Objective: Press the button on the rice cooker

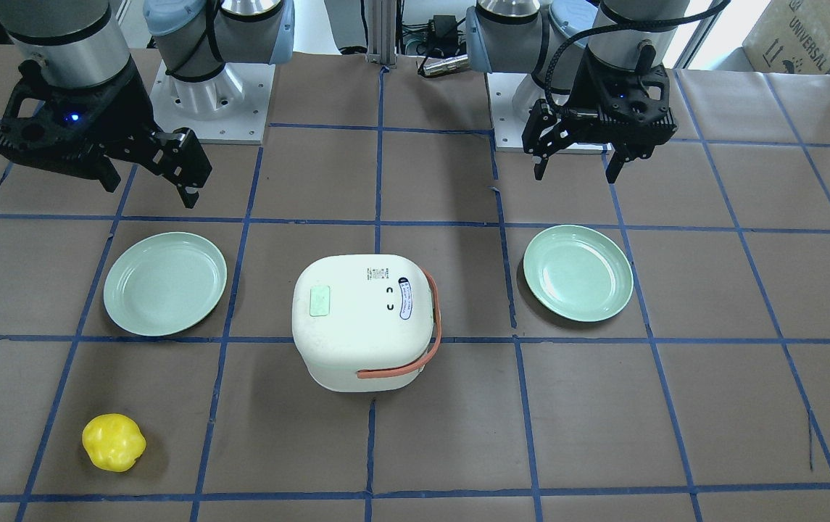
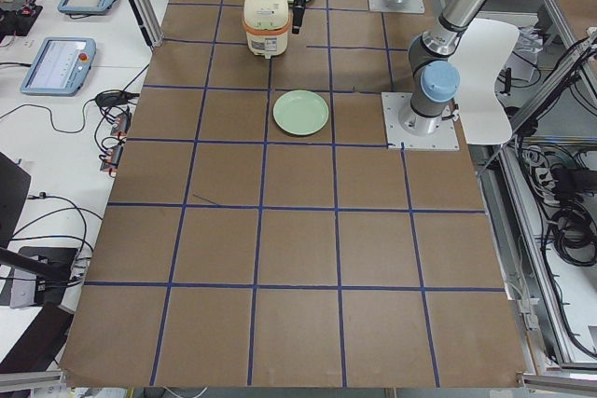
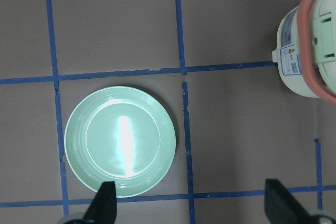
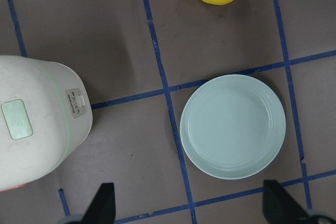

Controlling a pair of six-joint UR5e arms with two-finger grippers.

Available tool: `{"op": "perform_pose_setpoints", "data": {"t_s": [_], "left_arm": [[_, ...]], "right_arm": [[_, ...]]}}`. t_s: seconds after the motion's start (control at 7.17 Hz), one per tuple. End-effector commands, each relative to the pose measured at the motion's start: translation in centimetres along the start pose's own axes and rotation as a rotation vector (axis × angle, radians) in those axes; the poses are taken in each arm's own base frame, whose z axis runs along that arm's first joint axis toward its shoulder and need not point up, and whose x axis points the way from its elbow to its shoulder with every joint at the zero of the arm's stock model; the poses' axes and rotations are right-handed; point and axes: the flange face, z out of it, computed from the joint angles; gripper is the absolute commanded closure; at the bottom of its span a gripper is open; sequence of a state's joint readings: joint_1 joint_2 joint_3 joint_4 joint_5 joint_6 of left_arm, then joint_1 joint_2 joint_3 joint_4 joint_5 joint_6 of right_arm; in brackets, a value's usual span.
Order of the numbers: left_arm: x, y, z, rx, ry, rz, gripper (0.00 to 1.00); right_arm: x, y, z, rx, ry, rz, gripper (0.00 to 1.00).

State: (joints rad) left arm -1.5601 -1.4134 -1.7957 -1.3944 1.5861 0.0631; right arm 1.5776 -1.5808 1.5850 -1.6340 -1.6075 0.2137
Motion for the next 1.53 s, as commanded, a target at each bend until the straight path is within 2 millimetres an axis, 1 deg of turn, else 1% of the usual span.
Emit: {"op": "perform_pose_setpoints", "data": {"t_s": [0.0,0.14,0.28,0.42,0.7,1.4], "left_arm": [[0.0,0.0,0.0,0.000,0.000,0.001,0.00],[0.0,0.0,0.0,0.000,0.000,0.001,0.00],[0.0,0.0,0.0,0.000,0.000,0.003,0.00],[0.0,0.0,0.0,0.000,0.000,0.003,0.00],[0.0,0.0,0.0,0.000,0.000,0.003,0.00],[0.0,0.0,-0.1,0.003,0.000,0.012,0.00]], "right_arm": [[0.5,1.2,-0.3,0.092,-0.017,0.002,0.00],[0.6,1.7,-1.3,0.012,-0.011,0.001,0.00],[0.7,2.0,-2.0,-0.015,-0.007,-0.002,0.00],[0.8,1.9,-2.2,-0.013,-0.003,-0.002,0.00],[0.8,2.2,-2.1,-0.018,0.006,-0.005,0.00],[0.6,1.9,-1.8,-0.017,-0.011,0.003,0.00]]}}
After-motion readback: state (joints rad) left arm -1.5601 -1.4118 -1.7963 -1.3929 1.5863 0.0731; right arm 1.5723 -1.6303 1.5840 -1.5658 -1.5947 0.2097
